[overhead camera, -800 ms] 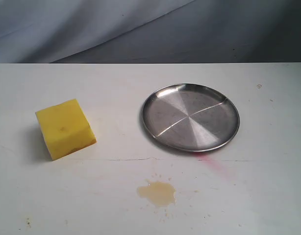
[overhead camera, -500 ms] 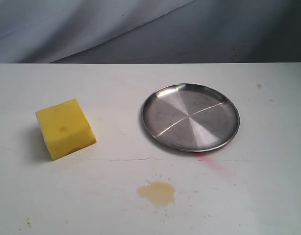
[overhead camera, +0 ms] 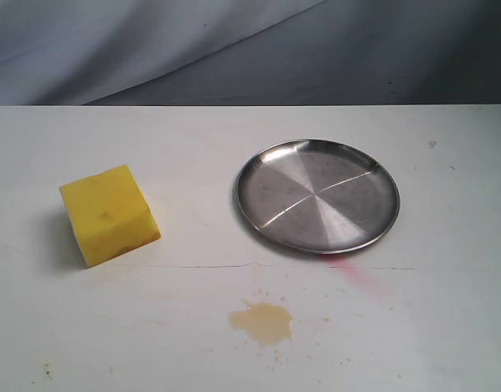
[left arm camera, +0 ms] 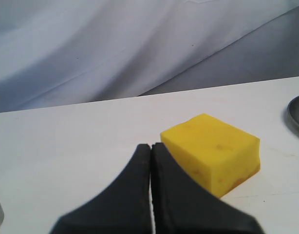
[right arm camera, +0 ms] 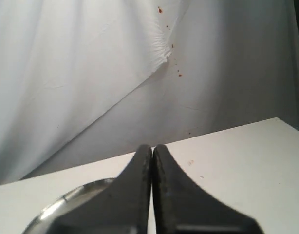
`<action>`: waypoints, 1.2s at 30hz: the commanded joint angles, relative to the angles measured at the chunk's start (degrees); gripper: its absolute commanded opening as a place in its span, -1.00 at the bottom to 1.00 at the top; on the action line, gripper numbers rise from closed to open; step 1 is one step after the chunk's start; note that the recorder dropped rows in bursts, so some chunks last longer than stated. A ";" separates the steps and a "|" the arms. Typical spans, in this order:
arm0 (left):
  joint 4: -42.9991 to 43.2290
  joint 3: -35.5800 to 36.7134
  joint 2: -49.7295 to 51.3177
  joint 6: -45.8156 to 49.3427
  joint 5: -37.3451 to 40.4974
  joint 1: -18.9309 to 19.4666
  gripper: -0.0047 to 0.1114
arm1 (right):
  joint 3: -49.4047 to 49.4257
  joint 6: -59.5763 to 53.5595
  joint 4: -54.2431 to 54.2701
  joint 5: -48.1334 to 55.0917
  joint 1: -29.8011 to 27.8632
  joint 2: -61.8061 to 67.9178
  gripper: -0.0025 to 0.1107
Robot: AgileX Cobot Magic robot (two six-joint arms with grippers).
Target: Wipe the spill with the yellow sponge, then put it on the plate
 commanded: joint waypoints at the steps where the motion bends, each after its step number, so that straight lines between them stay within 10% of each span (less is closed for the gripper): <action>1: -0.34 0.27 -0.20 0.02 -0.58 -0.31 -0.92 | -7.25 -0.09 2.21 2.63 0.19 4.30 -0.96; 13: -0.34 0.27 -0.20 0.02 -0.58 -0.31 -0.92 | -39.79 -35.04 22.77 28.01 7.86 40.21 -0.96; 36: -0.34 0.27 -0.20 0.02 -0.58 -0.31 -0.92 | -90.26 -33.12 17.76 39.09 36.73 110.51 -0.90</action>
